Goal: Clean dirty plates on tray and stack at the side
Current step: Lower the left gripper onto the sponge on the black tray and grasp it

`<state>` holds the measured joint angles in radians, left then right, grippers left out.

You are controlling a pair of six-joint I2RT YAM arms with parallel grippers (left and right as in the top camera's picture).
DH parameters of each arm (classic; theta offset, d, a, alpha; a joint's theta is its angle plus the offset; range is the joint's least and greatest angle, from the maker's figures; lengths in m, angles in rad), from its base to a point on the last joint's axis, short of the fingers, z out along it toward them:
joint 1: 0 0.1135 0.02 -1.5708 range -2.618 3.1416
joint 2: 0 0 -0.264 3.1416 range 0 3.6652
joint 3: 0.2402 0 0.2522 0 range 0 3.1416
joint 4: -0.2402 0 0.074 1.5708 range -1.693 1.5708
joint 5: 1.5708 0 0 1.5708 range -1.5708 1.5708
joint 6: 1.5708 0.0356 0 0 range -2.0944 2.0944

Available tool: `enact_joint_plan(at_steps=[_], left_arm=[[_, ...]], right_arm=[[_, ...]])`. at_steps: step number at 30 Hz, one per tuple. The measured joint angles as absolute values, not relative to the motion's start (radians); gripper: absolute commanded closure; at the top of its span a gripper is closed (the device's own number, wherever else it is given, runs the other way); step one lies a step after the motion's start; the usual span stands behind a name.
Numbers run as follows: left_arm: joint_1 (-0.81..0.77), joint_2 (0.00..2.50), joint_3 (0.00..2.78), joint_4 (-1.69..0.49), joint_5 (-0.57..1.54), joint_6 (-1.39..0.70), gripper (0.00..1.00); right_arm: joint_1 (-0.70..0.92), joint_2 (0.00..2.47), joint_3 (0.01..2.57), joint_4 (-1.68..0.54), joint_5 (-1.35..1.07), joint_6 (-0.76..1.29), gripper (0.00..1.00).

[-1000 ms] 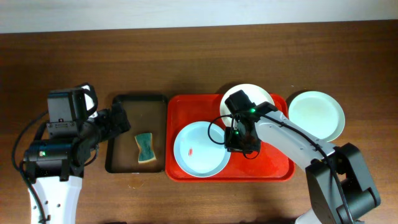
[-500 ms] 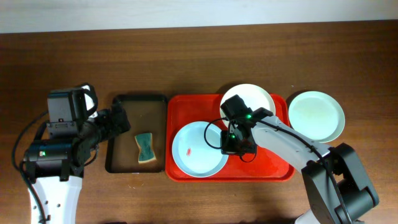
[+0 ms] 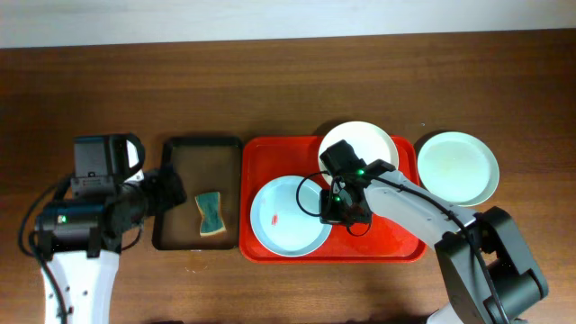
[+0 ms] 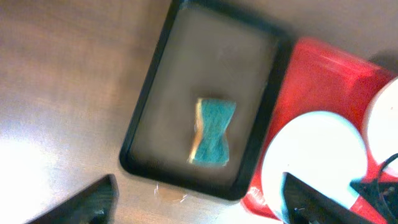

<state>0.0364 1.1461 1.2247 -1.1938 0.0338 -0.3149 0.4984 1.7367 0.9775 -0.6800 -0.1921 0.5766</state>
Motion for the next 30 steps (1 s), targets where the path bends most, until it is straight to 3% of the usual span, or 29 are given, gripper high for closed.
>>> enact_joint_plan(at_steps=[3, 4, 5, 6, 7, 9, 11, 13, 14, 21, 30], left_arm=[[0.007, 1.264, 1.226, -1.247, 0.035, -0.305, 0.32], [-0.01, 1.315, 1.226, -1.248, 0.035, -0.303, 0.41], [-0.028, 1.37, 1.226, -1.244, 0.036, -0.303, 0.44], [-0.043, 1.414, 1.226, -1.231, 0.047, -0.298, 0.4], [-0.054, 1.453, 1.226, -1.211, 0.058, -0.296, 0.22], [-0.068, 1.53, 1.226, -1.177, 0.083, -0.293, 0.12], [-0.07, 1.599, 1.226, -1.155, 0.094, -0.294, 0.16], [-0.075, 1.654, 1.226, -1.141, 0.095, -0.292, 0.48], [-0.08, 1.668, 1.226, -1.139, 0.092, -0.292, 0.57], [-0.184, 1.718, 1.226, -1.133, 0.036, -0.302, 0.56], [-0.199, 1.752, 1.113, -1.007, -0.034, -0.367, 0.68]], right_arm=[[0.498, 1.737, 0.978, -0.679, -0.192, 0.576, 0.96], [0.498, 1.737, 0.978, -0.679, -0.192, 0.576, 0.95], [0.498, 1.737, 0.978, -0.679, -0.192, 0.577, 0.95], [0.498, 1.737, 0.978, -0.679, -0.192, 0.576, 0.95], [0.498, 1.737, 0.978, -0.679, -0.192, 0.576, 0.95], [0.498, 1.737, 0.978, -0.679, -0.192, 0.576, 0.95], [0.498, 1.737, 0.978, -0.679, -0.192, 0.576, 0.95], [0.498, 1.737, 0.978, -0.679, -0.192, 0.576, 0.95], [0.498, 1.737, 0.978, -0.679, -0.192, 0.577, 0.95], [0.498, 1.737, 0.978, -0.679, -0.192, 0.576, 0.94], [0.498, 1.737, 0.978, -0.679, -0.192, 0.576, 0.94]])
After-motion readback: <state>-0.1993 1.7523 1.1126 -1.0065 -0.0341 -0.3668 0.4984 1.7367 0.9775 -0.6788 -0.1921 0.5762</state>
